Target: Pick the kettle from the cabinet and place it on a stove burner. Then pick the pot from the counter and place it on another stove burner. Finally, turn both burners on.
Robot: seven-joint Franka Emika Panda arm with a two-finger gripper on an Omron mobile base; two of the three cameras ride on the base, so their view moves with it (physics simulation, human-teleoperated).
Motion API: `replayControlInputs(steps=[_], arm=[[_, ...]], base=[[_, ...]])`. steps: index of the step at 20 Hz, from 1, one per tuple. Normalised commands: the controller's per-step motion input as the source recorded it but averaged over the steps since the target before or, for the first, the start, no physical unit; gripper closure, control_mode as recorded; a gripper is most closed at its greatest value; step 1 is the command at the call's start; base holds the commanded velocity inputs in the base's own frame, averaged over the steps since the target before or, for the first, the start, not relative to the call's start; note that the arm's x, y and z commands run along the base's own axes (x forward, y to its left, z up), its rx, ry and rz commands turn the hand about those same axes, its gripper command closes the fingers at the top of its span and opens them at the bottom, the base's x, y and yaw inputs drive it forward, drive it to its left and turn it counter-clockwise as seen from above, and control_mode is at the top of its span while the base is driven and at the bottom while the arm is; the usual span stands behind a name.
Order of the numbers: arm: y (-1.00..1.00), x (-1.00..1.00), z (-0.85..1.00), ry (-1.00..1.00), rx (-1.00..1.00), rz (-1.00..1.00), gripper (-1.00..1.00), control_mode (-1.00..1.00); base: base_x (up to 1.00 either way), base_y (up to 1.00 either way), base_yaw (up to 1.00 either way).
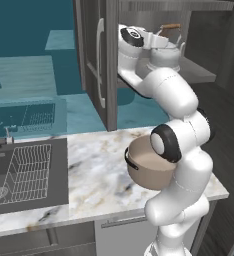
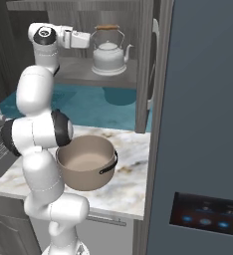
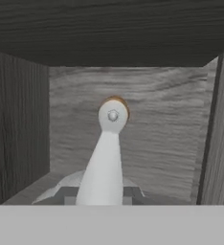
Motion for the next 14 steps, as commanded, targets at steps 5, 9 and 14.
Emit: replayControlInputs(steps=[5, 9, 14], arm=[[-0.66, -0.01, -0.12, 0.00, 0.11, 0.00, 1.00, -1.00], [-0.62, -0.11, -0.21, 0.00, 0.09, 0.00, 1.00, -1.00], [-0.27, -0.37, -0.33, -0.02, 0.02, 0.00, 1.00, -1.00]], base=[[0.00, 0.00, 0.00], [0.00, 0.00, 0.00], [0.00, 0.00, 0.00]])
